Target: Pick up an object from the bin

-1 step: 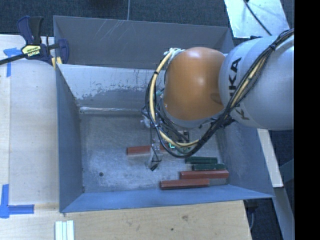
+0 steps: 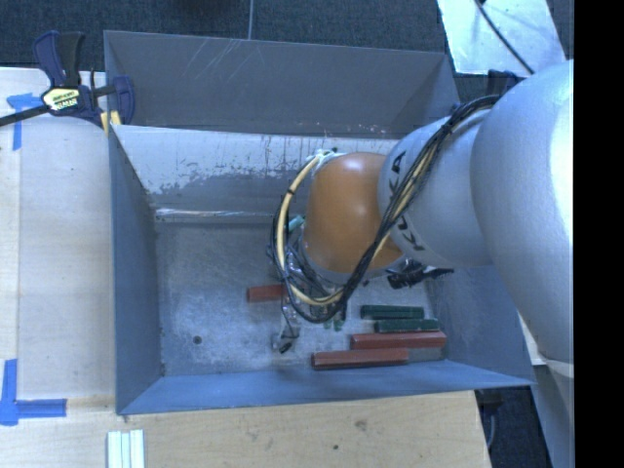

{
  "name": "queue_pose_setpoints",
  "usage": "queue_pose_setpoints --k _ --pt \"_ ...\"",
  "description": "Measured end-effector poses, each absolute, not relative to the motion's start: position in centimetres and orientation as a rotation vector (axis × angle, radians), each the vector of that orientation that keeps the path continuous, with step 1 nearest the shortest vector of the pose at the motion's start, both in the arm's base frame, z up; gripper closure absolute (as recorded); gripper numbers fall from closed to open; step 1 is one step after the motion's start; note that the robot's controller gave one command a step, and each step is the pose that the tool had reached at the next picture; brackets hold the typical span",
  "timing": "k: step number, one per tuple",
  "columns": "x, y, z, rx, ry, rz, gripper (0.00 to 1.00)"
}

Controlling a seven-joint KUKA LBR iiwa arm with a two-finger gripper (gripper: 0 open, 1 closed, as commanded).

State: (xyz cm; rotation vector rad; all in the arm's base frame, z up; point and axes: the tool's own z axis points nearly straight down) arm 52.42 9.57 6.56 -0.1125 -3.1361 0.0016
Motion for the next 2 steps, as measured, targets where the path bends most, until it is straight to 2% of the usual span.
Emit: queue_pose_setpoints --k 1,2 --pt "52.7 9.6 7.1 -0.118 -3.144 -0.002 1.0" --pt "51.9 11.6 20.6 -0.116 -3.142 -0.001 1.0"
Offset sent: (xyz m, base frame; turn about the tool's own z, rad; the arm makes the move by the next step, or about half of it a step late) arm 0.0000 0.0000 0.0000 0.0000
